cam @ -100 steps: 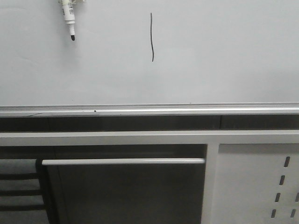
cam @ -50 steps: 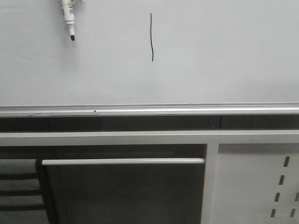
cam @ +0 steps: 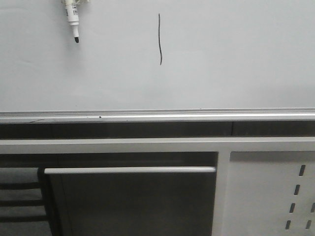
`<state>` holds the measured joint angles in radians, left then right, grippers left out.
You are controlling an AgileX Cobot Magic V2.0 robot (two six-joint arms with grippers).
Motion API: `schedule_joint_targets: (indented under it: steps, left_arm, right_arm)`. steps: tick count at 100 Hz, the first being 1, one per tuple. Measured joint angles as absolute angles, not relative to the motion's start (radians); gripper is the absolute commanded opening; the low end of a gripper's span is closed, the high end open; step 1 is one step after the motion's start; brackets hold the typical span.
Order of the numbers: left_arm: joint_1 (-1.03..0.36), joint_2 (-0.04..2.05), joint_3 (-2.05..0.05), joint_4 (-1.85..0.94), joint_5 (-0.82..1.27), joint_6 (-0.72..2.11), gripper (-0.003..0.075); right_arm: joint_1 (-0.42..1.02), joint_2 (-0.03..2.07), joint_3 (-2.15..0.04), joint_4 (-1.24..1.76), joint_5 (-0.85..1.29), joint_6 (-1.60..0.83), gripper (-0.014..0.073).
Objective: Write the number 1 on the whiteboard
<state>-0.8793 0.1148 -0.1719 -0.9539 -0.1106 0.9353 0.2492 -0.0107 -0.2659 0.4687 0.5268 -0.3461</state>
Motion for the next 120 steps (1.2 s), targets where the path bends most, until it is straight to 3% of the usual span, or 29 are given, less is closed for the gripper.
schedule_joint_targets:
  steps: [16, 40, 52, 120]
  left_arm:
    - [-0.798, 0.115, -0.163, -0.61, -0.059, 0.752, -0.002]
    - [-0.381, 0.109, -0.092, -0.299, -0.014, 0.314, -0.002]
    - [-0.261, 0.049, -0.045, -0.187, 0.015, 0.169, -0.002]
    - [-0.217, -0.004, 0.003, -0.156, 0.068, 0.124, -0.002]
  right_arm:
    - [0.249, -0.011, -0.266, 0.469, 0.527, -0.346, -0.0064]
    - [0.249, -0.011, -0.266, 0.469, 0.527, -0.346, -0.0064]
    - [0.249, -0.011, -0.266, 0.469, 0.527, -0.346, -0.0064]
    - [0.249, -0.011, -0.263, 0.469, 0.537, -0.346, -0.0064]
